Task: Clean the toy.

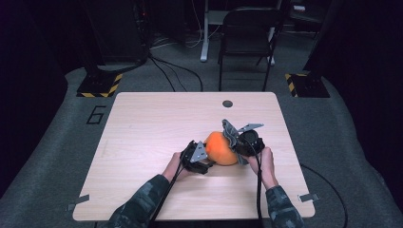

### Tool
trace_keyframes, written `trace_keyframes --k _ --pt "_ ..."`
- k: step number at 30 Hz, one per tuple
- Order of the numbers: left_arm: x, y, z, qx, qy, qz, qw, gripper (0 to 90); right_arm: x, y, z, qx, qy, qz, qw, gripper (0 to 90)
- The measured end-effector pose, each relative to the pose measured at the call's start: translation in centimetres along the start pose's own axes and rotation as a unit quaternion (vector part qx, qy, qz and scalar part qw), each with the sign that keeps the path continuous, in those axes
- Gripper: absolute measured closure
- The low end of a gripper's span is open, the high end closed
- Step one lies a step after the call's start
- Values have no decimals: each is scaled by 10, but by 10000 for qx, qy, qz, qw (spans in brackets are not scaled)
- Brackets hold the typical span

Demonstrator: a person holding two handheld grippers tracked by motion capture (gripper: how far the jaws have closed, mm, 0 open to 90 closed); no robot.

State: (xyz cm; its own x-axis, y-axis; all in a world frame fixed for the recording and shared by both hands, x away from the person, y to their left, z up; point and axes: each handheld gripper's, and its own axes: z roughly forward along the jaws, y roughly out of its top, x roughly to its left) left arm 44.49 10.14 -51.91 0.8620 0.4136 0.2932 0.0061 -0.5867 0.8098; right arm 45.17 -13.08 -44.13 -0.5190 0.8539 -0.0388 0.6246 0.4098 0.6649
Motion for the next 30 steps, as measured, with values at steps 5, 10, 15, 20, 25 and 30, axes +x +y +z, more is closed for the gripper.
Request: trace_keyframes --k 5,10,15,20,25,30 --pt "-1 -3 0 -76 20 -16 10000 499 1 0 0 -24 17 25 10000 721" --pt "-1 -1 -1 -59 43 -103 9999 642 -4 -1 -6 -195 97 104 9997 717" --pt "0 -2 -2 -87 44 -160 9998 692 -24 -5 -19 -148 -449 386 9981 716" --pt "-1 -2 -2 -125 58 -119 9998 721 -51 -23 -8 128 -673 758 9948 715" --pt "-3 -3 -2 -148 85 -76 9998 736 -62 -31 1 218 -603 932 9936 712" --pt "0 0 -5 -231 20 -211 9995 746 -63 -31 -1 181 -621 928 9936 712"
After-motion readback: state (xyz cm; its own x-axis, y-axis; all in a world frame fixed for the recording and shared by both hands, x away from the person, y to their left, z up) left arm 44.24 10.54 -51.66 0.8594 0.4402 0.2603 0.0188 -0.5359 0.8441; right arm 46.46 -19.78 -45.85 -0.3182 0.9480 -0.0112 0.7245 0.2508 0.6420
